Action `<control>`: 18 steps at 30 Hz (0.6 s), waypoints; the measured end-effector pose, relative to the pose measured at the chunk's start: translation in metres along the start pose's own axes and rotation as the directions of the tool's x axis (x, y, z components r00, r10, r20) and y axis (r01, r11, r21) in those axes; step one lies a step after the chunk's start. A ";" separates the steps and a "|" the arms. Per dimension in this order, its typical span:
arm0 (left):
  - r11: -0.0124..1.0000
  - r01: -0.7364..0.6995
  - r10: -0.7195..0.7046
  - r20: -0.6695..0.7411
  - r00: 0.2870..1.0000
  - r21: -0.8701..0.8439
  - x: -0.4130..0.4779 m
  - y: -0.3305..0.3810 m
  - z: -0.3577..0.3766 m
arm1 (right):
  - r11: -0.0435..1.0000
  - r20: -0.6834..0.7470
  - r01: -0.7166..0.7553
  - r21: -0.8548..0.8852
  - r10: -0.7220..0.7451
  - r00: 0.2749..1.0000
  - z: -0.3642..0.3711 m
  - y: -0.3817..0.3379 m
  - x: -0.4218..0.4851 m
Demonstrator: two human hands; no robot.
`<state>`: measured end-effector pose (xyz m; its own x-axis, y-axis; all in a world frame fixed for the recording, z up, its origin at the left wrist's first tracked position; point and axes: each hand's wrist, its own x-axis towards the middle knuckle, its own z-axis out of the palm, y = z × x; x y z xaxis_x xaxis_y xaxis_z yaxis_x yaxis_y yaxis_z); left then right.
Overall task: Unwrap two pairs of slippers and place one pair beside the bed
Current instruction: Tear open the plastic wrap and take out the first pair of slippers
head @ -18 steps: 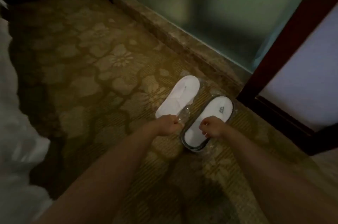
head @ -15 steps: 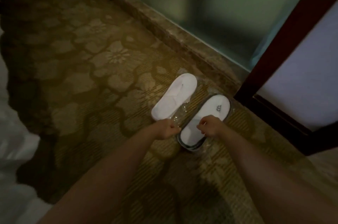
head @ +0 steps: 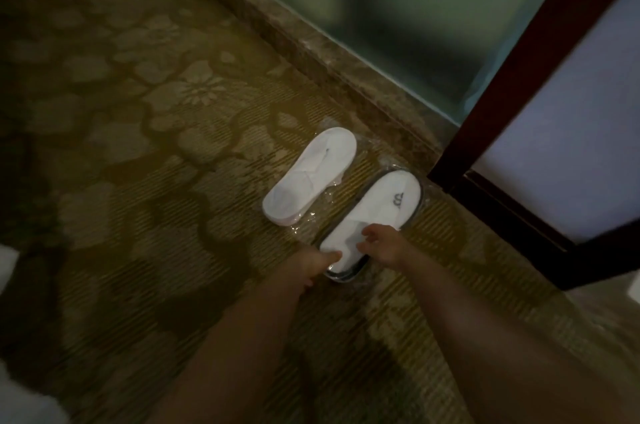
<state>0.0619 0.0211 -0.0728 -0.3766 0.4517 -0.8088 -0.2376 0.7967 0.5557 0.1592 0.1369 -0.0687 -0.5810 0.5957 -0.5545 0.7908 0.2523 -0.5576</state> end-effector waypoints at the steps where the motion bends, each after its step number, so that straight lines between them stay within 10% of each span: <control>1: 0.999 0.001 -0.001 -0.008 1.000 -0.035 0.004 -0.002 0.003 | 1.000 0.013 -0.006 0.022 0.006 1.000 -0.001 0.002 -0.002; 9: 0.943 -0.147 0.127 -0.085 0.988 -0.298 0.009 0.002 0.015 | 0.988 0.053 0.002 0.154 -0.010 0.999 -0.022 0.008 -0.019; 18: 0.951 -0.308 0.308 -0.036 0.951 0.000 -0.045 0.047 -0.032 | 0.976 -0.245 0.036 0.215 0.018 0.969 -0.045 -0.023 -0.040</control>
<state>0.0392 0.0254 -0.0044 -0.4634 0.6603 -0.5910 -0.1105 0.6187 0.7779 0.1730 0.1419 -0.0064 -0.5018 0.7688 -0.3964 0.7094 0.1036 -0.6971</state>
